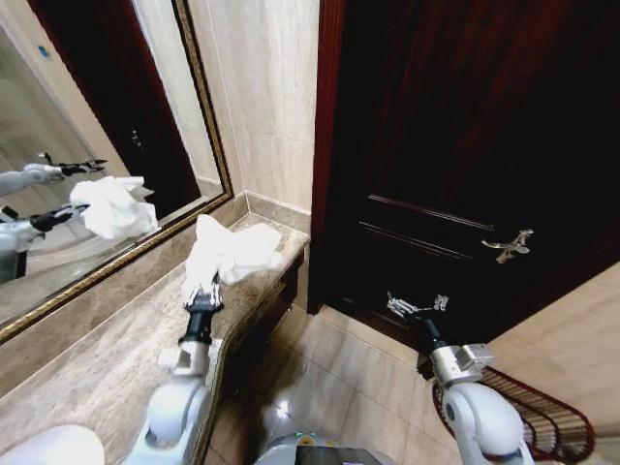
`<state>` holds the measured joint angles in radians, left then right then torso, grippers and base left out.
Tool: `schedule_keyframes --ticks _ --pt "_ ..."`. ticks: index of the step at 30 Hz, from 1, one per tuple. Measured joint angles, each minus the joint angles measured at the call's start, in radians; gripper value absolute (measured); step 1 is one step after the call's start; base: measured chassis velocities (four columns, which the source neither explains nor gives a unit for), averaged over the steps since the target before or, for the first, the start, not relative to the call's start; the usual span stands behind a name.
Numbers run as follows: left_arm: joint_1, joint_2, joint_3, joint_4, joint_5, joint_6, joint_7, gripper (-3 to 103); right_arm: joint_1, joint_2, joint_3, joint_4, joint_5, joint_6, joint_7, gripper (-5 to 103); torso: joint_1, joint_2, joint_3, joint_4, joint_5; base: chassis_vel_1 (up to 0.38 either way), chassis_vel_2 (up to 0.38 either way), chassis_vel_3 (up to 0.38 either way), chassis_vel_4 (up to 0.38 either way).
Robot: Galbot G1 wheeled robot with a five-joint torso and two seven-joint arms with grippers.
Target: Discard the used towel into the hamper.
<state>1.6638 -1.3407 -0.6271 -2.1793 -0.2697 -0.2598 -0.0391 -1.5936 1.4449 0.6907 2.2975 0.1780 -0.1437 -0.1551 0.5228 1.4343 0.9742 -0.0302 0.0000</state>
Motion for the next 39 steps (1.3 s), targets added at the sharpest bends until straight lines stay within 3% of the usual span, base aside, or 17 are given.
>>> schedule_keyframes --ticks 2,6,11,17,26,39 --pt "0.000 0.011 -0.010 -0.003 -0.031 -0.001 0.013 15 0.000 0.002 -0.001 0.005 -0.002 0.000 0.001 100 0.000 0.000 0.000 0.0001 0.0001 0.000 0.000 0.000 0.000" --pt "-0.007 0.024 -0.022 -0.036 -0.088 0.055 0.021 15 0.000 0.009 -0.002 0.019 -0.004 0.000 0.009 100 0.000 0.000 0.000 0.0001 0.0001 0.000 0.000 0.000 0.000" --pt "-0.012 0.001 0.003 -0.071 -0.070 0.125 -0.030 15 -0.012 0.017 -0.002 0.043 0.000 -0.009 0.002 100 0.000 0.000 0.000 0.0001 0.0000 0.000 0.000 0.000 0.000" --pt "-0.022 0.000 0.017 -0.084 -0.049 0.163 -0.069 15 -0.018 0.018 -0.004 0.057 -0.001 -0.020 -0.005 100 0.000 0.000 0.000 0.0003 0.0000 0.000 0.000 0.000 0.000" --pt "-0.035 -0.019 0.041 -0.099 -0.001 0.177 -0.071 15 -0.048 0.025 0.004 0.071 0.000 -0.027 -0.014 100 0.000 0.000 0.000 0.0001 0.0001 0.000 0.000 0.000 0.000" --pt "-0.026 -0.036 0.038 -0.094 0.031 0.151 -0.075 15 -0.067 0.021 0.010 0.059 0.009 -0.004 -0.016 100 0.001 0.000 0.000 -0.0001 0.0002 0.074 -0.068 -0.093 0.095"
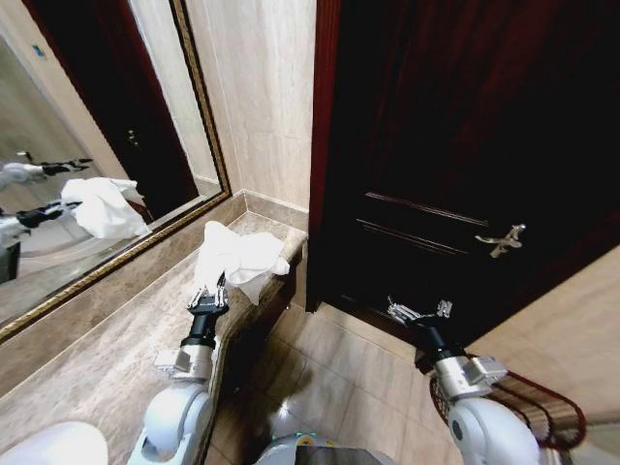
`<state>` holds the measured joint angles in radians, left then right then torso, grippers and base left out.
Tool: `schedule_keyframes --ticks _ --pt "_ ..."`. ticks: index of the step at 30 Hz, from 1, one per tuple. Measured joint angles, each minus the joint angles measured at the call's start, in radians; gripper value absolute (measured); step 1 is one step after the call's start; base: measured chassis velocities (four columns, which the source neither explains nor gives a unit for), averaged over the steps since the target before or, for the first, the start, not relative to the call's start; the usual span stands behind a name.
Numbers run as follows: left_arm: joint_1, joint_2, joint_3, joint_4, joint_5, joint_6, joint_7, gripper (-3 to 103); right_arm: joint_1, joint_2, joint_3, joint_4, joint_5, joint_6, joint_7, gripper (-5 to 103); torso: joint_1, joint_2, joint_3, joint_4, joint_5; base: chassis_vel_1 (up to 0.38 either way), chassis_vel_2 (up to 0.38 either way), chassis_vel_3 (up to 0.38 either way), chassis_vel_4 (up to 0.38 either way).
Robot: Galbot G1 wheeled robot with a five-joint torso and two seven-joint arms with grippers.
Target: Discard the used towel into the hamper.
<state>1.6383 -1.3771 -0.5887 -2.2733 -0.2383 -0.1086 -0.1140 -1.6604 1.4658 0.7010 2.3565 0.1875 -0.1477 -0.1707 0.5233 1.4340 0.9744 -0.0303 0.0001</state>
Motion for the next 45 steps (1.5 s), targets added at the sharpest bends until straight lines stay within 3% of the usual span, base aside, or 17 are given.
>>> schedule_keyframes --ticks 22,45 --pt "0.007 -0.049 0.017 -0.011 0.085 -0.030 -0.007 15 -0.020 -0.028 0.014 -0.013 0.048 0.041 0.010 100 0.000 0.000 0.000 0.0003 -0.0001 0.117 -0.112 -0.102 0.112" --pt "-0.003 -0.020 0.007 0.024 0.055 -0.067 0.041 15 0.004 -0.004 0.020 -0.024 0.018 0.031 0.078 100 0.000 0.000 0.000 0.0001 -0.0001 -0.040 -0.043 -0.046 -0.047"
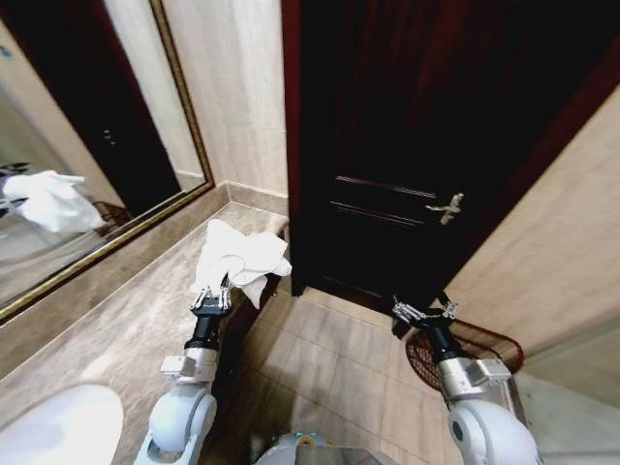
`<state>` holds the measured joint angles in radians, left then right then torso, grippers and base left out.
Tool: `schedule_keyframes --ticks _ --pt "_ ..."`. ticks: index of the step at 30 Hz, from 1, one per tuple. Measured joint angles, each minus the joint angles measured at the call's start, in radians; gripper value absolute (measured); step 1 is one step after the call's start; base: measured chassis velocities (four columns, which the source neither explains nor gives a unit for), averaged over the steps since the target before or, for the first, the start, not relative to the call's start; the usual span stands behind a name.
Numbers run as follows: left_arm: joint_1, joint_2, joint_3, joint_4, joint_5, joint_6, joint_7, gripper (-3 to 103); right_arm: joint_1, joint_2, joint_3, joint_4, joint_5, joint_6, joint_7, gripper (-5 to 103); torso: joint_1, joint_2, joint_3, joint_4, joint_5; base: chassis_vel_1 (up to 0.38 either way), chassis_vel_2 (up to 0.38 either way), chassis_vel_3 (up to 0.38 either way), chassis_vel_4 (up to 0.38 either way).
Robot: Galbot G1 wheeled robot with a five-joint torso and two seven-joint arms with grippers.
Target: Discard the used towel into the hamper.
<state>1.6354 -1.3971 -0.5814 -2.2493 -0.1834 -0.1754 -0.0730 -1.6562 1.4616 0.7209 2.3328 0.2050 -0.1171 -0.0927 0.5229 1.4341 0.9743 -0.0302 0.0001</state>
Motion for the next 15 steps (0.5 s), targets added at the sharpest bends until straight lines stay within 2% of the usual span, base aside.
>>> schedule_keyframes --ticks 5,9,11,15 --pt "-0.011 0.022 -0.010 0.008 -0.043 0.007 0.003 15 0.020 -0.017 0.106 -0.047 0.018 -0.005 -0.024 100 0.000 0.000 0.000 0.0004 0.0002 -0.101 -0.102 -0.107 -0.113" --pt "-0.022 0.039 -0.017 0.021 -0.086 0.017 0.014 15 0.020 -0.041 0.183 -0.072 0.075 -0.005 -0.038 100 0.000 0.000 0.000 0.0000 0.0001 -0.132 -0.128 -0.135 -0.133" --pt "-0.028 0.049 -0.009 0.033 -0.116 0.022 0.040 15 0.010 -0.048 0.214 -0.078 0.099 0.001 -0.040 100 0.000 0.000 0.000 0.0000 0.0000 -0.135 -0.129 -0.134 -0.133" --pt "-0.033 0.049 0.012 0.052 -0.126 0.020 0.091 15 -0.015 -0.043 0.208 -0.074 0.105 0.018 -0.040 100 0.000 0.000 0.000 -0.0003 -0.0001 -0.116 -0.143 -0.131 -0.107"
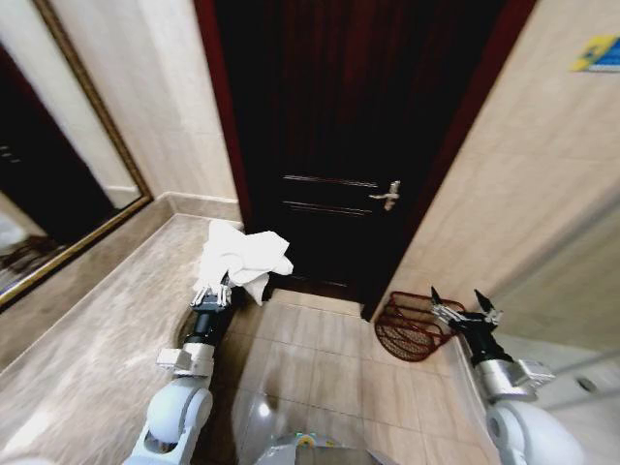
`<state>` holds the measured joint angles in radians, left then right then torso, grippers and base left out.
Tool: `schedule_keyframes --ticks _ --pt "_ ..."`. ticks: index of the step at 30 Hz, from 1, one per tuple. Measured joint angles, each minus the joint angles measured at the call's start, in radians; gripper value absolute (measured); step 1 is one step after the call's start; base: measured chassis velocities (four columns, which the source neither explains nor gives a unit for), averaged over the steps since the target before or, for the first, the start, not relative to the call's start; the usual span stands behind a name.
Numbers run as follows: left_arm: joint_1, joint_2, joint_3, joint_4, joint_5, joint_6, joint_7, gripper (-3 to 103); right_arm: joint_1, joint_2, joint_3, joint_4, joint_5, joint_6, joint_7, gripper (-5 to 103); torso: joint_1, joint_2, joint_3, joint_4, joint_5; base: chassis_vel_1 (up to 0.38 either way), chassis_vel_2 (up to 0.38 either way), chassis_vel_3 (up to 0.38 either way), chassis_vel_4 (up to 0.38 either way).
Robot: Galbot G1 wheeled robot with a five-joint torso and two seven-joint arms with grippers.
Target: Discard the used towel into the hamper.
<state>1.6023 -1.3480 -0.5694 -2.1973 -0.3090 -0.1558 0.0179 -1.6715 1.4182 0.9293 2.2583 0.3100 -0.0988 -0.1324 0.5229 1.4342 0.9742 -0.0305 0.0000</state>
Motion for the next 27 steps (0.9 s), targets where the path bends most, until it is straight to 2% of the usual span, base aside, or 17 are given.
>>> schedule_keyframes --ticks 6,14,21,27 --pt "-0.026 -0.012 0.035 0.041 0.006 -0.006 0.031 15 -0.010 0.025 -0.026 -0.002 -0.008 0.016 -0.003 100 0.000 0.000 0.000 0.0006 0.0000 -0.127 -0.133 -0.136 -0.123" --pt "-0.028 -0.016 0.035 0.079 0.009 -0.031 0.065 15 -0.017 0.036 -0.020 -0.004 -0.002 0.027 0.001 100 0.000 0.000 0.000 0.0007 0.0000 -0.124 -0.123 -0.123 -0.126" --pt "-0.031 -0.016 0.028 0.099 0.017 -0.048 0.067 15 -0.017 0.041 0.009 -0.043 0.002 0.048 -0.002 100 0.000 0.000 0.000 0.0005 0.0000 -0.130 -0.130 -0.121 -0.122" --pt "-0.041 -0.018 0.020 0.114 0.028 -0.063 0.060 15 -0.021 0.034 0.052 -0.067 0.048 0.074 -0.021 100 0.000 0.000 0.000 0.0003 0.0000 -0.126 -0.124 -0.131 -0.124"
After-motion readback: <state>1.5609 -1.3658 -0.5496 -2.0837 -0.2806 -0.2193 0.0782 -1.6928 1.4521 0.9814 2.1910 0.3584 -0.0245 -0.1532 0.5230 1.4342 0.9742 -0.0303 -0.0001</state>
